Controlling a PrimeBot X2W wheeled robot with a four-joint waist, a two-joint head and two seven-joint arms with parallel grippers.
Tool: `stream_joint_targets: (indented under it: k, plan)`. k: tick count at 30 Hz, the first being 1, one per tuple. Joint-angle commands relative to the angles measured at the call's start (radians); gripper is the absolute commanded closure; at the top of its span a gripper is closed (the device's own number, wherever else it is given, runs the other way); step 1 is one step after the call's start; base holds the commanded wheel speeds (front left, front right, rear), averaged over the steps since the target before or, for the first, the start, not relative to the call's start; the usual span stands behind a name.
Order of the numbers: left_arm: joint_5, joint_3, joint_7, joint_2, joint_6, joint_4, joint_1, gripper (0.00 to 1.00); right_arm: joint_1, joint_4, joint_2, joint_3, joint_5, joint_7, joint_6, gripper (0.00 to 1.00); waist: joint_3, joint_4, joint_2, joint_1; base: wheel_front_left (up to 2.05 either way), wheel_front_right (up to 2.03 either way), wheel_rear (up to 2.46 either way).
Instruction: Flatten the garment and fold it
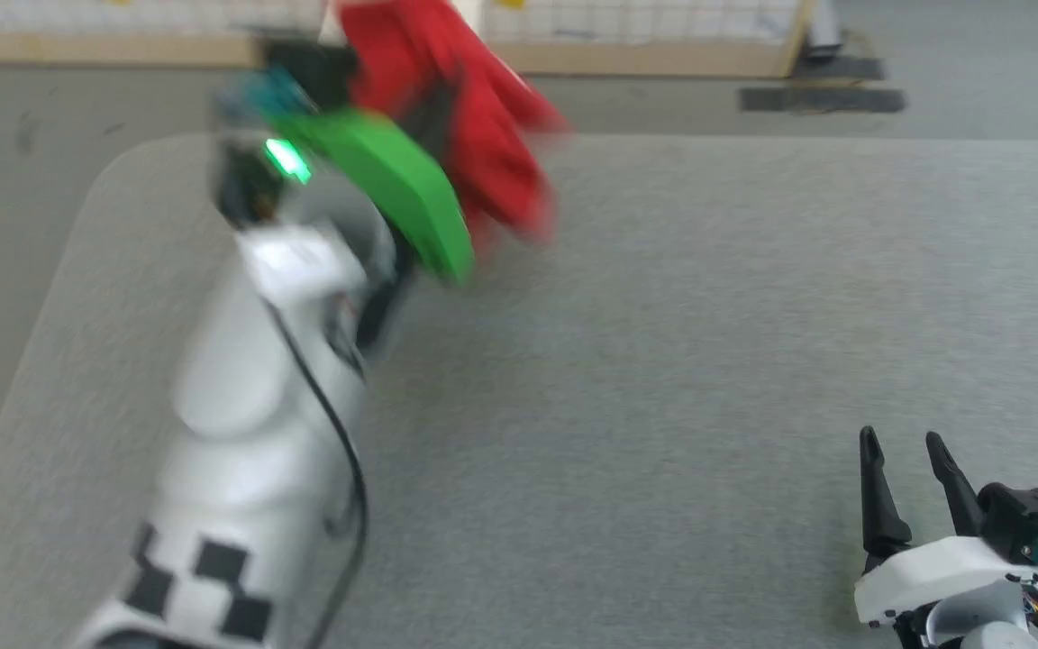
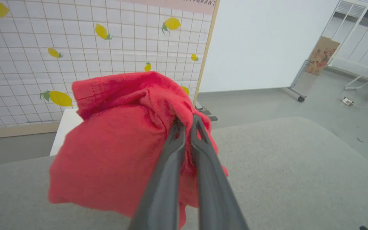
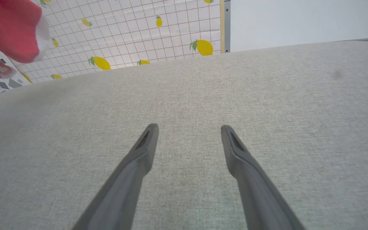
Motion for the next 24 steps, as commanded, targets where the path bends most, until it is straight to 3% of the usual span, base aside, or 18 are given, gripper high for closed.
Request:
stream_joint_targets:
  k: [1,10,17,18,19,20,24]
  plan:
    - [-0.015,-0.025,0.01,-0.006,-0.006,0.002,0.047,1.0,0.01,0.0,0.0,-0.002,0.009,-0.006,-0.002,0.0,-0.065,-0.079,0.0112,0.0,0.0,0.0,0.0]
    - [-0.067,-0.232,0.101,-0.027,-0.007,0.109,0.304,1.0,0.048,0.007,0.0,-0.008,0.02,-0.006,-0.002,0.0,-0.084,-0.133,0.0112,0.0,0.0,0.0,0.0]
    - [-0.148,-0.359,0.272,-0.031,-0.002,0.213,0.457,1.0,0.065,0.014,0.0,-0.017,0.017,-0.006,-0.002,0.0,-0.109,-0.124,0.0112,0.0,0.0,0.0,0.0]
    - [-0.165,-0.35,0.271,-0.031,0.002,0.212,0.463,0.95,0.067,0.014,0.0,-0.018,0.016,-0.006,-0.002,0.0,-0.113,-0.118,0.0112,0.0,0.0,0.0,0.0]
    - [-0.184,-0.337,0.265,-0.031,0.007,0.203,0.466,0.65,0.069,0.013,0.0,-0.019,0.016,-0.006,-0.002,0.0,-0.117,-0.111,0.0112,0.0,0.0,0.0,0.0]
    - [-0.198,-0.325,0.259,-0.031,0.012,0.193,0.465,0.0,0.071,0.013,0.0,-0.02,0.015,-0.006,-0.002,0.0,-0.121,-0.105,0.0112,0.0,0.0,0.0,0.0]
    - [-0.305,-0.234,0.22,-0.032,0.038,0.111,0.463,0.0,0.072,0.009,0.0,-0.019,0.017,-0.006,-0.002,0.0,-0.131,-0.079,0.0112,0.0,0.0,0.0,0.0]
